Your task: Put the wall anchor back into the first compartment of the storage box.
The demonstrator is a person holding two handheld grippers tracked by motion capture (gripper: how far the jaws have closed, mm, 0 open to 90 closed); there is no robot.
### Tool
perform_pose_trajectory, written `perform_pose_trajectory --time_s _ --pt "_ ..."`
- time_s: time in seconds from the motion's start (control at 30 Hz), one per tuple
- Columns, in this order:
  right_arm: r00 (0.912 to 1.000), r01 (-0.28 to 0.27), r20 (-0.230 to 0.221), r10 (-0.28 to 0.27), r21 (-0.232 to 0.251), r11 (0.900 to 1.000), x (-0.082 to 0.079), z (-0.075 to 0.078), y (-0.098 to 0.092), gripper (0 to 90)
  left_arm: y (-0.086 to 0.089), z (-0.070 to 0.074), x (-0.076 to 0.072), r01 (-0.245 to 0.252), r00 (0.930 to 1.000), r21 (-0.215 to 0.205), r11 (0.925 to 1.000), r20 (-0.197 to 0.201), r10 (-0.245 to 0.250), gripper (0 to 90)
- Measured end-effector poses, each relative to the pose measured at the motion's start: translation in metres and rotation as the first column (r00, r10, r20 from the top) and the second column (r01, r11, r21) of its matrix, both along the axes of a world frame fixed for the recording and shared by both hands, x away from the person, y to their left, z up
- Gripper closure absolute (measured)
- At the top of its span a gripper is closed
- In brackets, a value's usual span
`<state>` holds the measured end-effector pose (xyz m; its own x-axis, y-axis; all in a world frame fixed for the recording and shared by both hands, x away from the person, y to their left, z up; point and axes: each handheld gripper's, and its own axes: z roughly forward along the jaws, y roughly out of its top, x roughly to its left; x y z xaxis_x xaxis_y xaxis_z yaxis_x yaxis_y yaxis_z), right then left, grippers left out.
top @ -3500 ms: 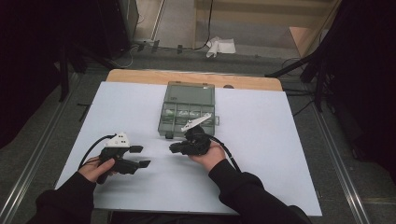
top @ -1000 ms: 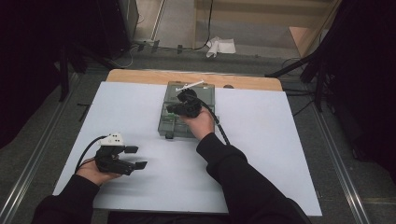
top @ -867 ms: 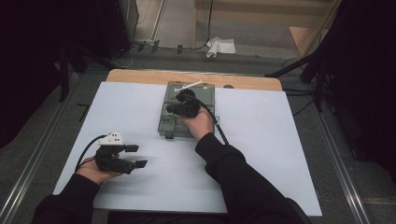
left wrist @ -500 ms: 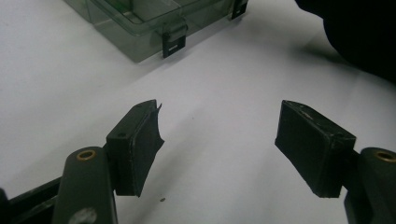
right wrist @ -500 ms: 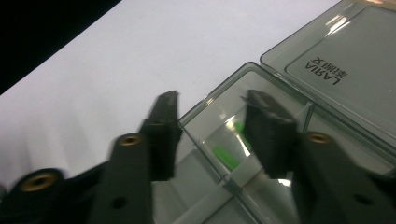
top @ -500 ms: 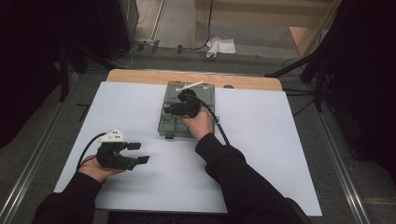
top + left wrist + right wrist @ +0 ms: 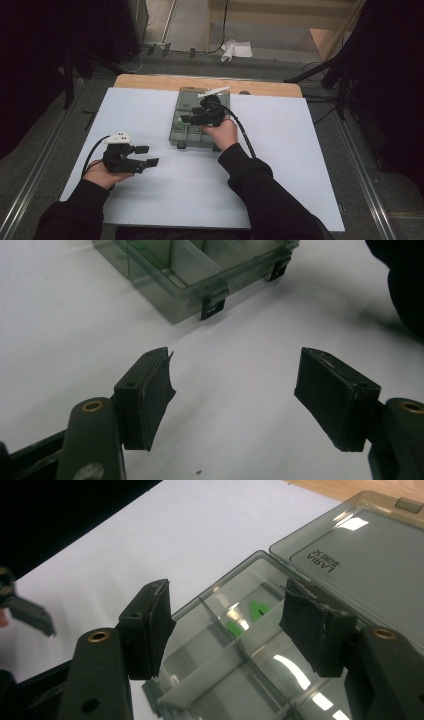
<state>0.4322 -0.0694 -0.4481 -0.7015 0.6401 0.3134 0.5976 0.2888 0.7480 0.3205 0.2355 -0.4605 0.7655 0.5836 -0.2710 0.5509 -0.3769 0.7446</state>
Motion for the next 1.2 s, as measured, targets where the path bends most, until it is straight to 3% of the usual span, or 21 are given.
perform_pose_trajectory --time_s 0.17,0.3,0.5,0.63,0.8,1.03,1.2 --pt "0.9998 0.016 0.007 -0.017 0.035 0.999 -0.009 0.006 -0.013 31.6 -0.005 0.003 0.008 -0.004 0.9999 0.016 0.9999 0.014 0.004 29.3" --pt "1.0000 0.009 -0.001 -0.009 0.059 0.998 -0.014 0.009 -0.022 28.8 -0.009 0.007 0.017 -0.005 0.9999 0.011 0.9999 -0.012 0.005 29.2" --pt "1.0000 -0.004 -0.002 0.004 0.040 0.999 -0.019 0.011 -0.034 32.3 -0.009 0.010 0.028 -0.023 0.9996 0.025 0.9994 -0.017 0.023 28.9" --pt "0.9998 -0.003 -0.020 0.003 0.038 0.999 -0.021 0.011 -0.041 32.6 -0.009 0.011 0.033 -0.029 0.9993 0.013 0.9995 -0.025 0.029 28.8" --pt "0.9996 0.015 -0.022 -0.014 0.031 0.999 -0.024 0.012 -0.050 32.1 -0.010 0.011 0.038 -0.028 0.9991 0.029 0.9992 -0.032 0.029 28.8" --pt "0.9989 0.033 -0.033 -0.032 0.036 0.999 -0.027 0.011 -0.062 32.1 -0.015 0.013 0.049 -0.023 0.9986 0.014 0.9996 -0.047 0.023 28.8" --pt "0.9983 0.048 -0.035 -0.047 0.034 0.998 -0.028 0.009 -0.070 34.6 -0.020 0.012 0.058 -0.025 0.9982 0.041 0.9988 -0.054 0.027 28.9"
